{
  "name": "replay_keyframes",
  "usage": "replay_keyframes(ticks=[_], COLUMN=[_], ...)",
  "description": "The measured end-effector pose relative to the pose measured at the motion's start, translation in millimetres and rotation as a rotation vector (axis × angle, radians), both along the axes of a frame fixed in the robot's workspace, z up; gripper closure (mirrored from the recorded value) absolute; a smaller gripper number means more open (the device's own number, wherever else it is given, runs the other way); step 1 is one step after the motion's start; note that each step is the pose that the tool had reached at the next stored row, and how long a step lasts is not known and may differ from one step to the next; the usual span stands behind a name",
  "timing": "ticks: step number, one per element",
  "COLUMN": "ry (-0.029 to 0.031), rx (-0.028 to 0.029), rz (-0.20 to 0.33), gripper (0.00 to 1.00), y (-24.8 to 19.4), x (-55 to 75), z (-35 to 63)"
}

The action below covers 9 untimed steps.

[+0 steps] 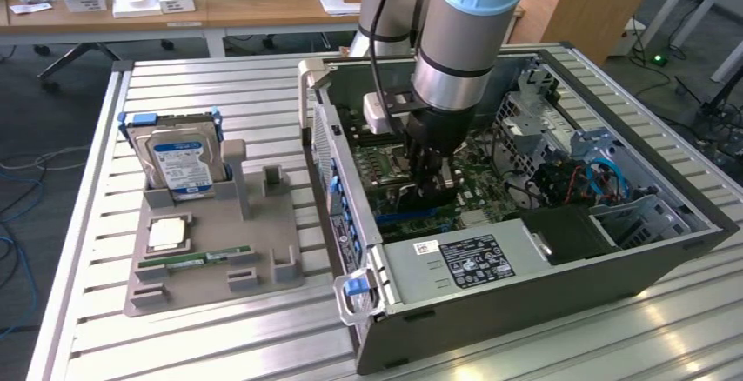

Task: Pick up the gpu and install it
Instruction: 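Insert the gpu into the slot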

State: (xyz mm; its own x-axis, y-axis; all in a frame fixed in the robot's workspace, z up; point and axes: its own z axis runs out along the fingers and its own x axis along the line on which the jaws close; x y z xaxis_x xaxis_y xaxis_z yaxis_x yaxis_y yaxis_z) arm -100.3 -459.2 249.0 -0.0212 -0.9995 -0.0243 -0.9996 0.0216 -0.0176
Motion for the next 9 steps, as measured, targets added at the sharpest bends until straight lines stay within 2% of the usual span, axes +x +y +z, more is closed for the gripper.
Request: replay_keyframes(ticks=[9], ry=[0.0000], rx=[0.0000], rz=[0.000], gripper=[0.73], y=[0.0], x=[-0.3], z=[0.0])
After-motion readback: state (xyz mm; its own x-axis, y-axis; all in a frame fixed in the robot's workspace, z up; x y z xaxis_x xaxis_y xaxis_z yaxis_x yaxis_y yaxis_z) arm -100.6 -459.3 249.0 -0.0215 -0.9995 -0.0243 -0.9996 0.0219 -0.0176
